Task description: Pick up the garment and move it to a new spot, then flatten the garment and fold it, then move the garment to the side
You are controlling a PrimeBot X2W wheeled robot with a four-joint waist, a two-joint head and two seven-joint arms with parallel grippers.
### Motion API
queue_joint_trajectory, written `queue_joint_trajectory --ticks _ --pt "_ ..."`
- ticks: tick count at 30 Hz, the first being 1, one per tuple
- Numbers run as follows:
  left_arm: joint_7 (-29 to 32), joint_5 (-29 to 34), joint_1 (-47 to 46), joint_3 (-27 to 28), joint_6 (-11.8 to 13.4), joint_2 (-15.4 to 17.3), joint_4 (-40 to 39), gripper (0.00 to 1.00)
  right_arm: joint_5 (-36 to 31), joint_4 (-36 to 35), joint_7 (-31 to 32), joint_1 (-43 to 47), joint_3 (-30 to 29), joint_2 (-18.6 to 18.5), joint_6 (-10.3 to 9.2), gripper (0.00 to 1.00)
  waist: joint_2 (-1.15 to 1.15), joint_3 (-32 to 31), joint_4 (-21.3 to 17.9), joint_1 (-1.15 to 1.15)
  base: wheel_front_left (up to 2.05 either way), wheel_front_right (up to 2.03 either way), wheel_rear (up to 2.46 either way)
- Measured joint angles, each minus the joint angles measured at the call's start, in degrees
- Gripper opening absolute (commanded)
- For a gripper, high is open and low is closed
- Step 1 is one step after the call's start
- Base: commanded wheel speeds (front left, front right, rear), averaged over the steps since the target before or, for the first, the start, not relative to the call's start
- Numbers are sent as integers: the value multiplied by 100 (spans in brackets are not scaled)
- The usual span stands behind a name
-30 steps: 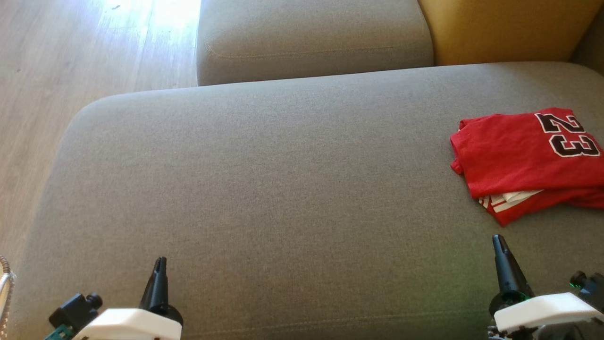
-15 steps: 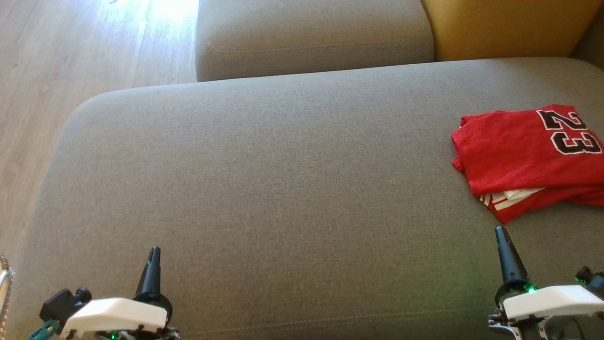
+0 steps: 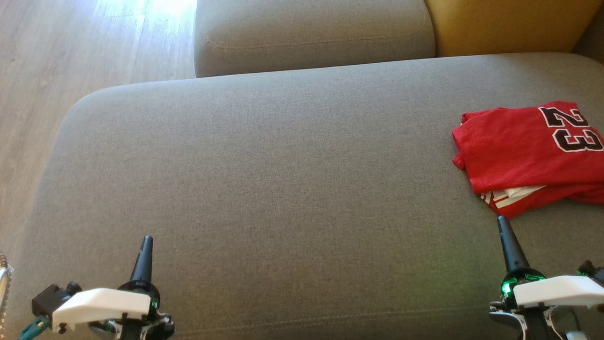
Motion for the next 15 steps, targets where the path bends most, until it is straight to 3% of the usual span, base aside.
queue_joint_trajectory --ticks 15 --pt "248 -932 -249 194 -155 -2 112 0 965 98 226 -218 -29 0 0 0 0 72 -3 0 0 0 0"
